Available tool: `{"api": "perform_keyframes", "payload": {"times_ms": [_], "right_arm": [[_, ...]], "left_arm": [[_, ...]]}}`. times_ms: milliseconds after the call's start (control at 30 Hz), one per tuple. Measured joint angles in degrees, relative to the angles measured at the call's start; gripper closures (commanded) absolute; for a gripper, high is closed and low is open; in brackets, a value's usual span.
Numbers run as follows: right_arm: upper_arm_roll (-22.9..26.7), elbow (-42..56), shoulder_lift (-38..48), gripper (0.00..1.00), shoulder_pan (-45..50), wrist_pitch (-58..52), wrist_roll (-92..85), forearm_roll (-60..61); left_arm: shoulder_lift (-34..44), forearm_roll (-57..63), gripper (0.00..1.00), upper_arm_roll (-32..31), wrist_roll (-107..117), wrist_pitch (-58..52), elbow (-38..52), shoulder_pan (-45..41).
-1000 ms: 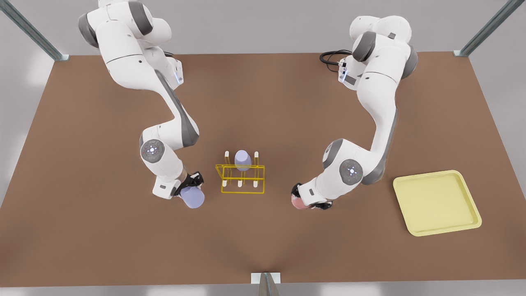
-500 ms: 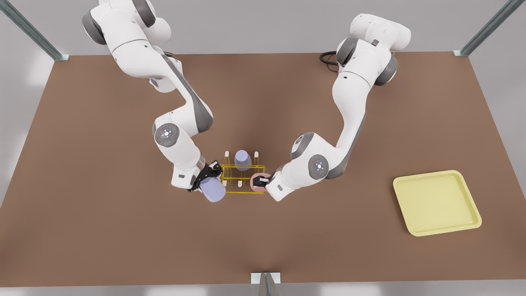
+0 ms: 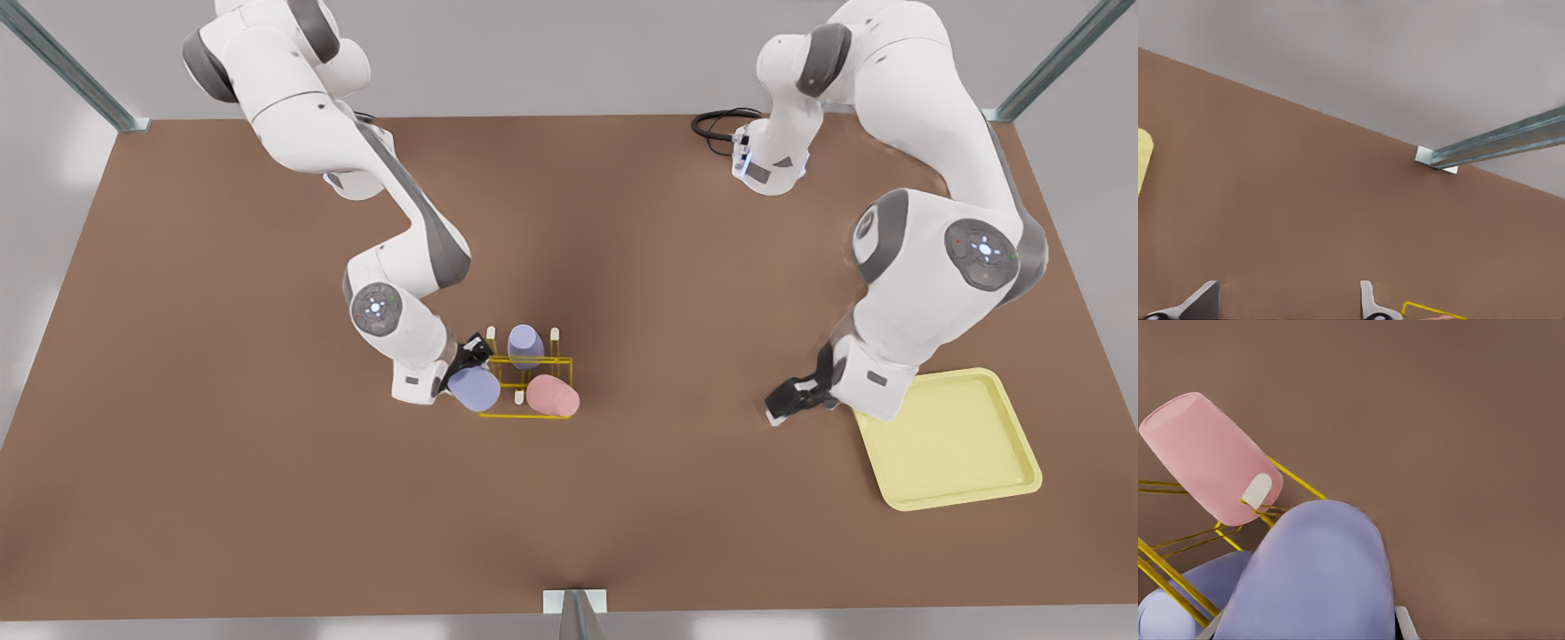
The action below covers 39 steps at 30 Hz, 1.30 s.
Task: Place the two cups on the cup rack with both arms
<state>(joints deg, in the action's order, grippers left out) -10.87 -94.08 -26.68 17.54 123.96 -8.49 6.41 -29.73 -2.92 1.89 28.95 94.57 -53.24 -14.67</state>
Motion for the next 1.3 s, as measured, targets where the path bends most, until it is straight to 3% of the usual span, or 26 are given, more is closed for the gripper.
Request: {"api": "perform_keyframes", "payload": {"times_ms": [67,167,333,367,667,833,900,1000,1067,1200,1300], "right_arm": [[0.0,0.0,-0.5,0.17,0.2,-0.4,-0.3,0.1],[0.0,0.3,-1.1,0.17,0.3,-0.8,-0.7,0.1],[0.0,2.2,-2.9,0.17,1.0,-1.1,-1.3,0.1],[0.0,2.6,-3.3,0.00,1.2,-1.2,-1.3,0.1],[0.0,3.5,-4.0,0.00,1.0,-1.6,-1.8,0.0],[0.4,11.5,-3.6,0.00,0.3,-6.6,-1.9,0.2],[5.3,18.4,-3.1,0.00,0.0,-12.6,-1.9,-1.5],[20.2,22.1,-1.9,0.00,-0.5,-20.9,-1.9,-5.9],[25.1,24.1,-0.5,0.00,-2.2,-25.9,-2.0,-7.3],[24.9,16.9,13.0,0.00,-7.1,-34.5,-2.0,-8.2],[19.3,9.7,20.6,0.00,-10.5,-38.2,-1.3,-8.3]], "left_arm": [[11.8,6.4,0.00,-2.9,-3.9,-4.1,-16.0,0.5],[16.0,9.4,0.00,-4.8,-8.9,-8.1,-24.1,2.6],[15.9,6.9,0.00,-5.1,-15.3,-10.9,-25.5,6.8],[15.9,6.5,0.00,-5.1,-16.4,-11.4,-25.6,6.9],[15.4,5.4,0.00,-5.1,-23.8,-13.1,-25.6,8.3],[15.3,5.4,0.00,-5.1,-26.6,-13.3,-25.5,8.3],[15.3,5.5,0.00,-5.1,-27.5,-13.3,-25.4,8.3],[15.5,5.4,0.00,-5.2,-28.7,-13.3,-25.5,8.2],[15.8,5.5,0.00,-6.5,-29.4,-13.5,-25.4,8.0],[15.8,5.5,0.00,-7.1,-30.5,-12.9,-25.3,7.9],[18.5,5.4,0.00,-7.7,-31.2,-11.0,-31.1,8.2]]}}
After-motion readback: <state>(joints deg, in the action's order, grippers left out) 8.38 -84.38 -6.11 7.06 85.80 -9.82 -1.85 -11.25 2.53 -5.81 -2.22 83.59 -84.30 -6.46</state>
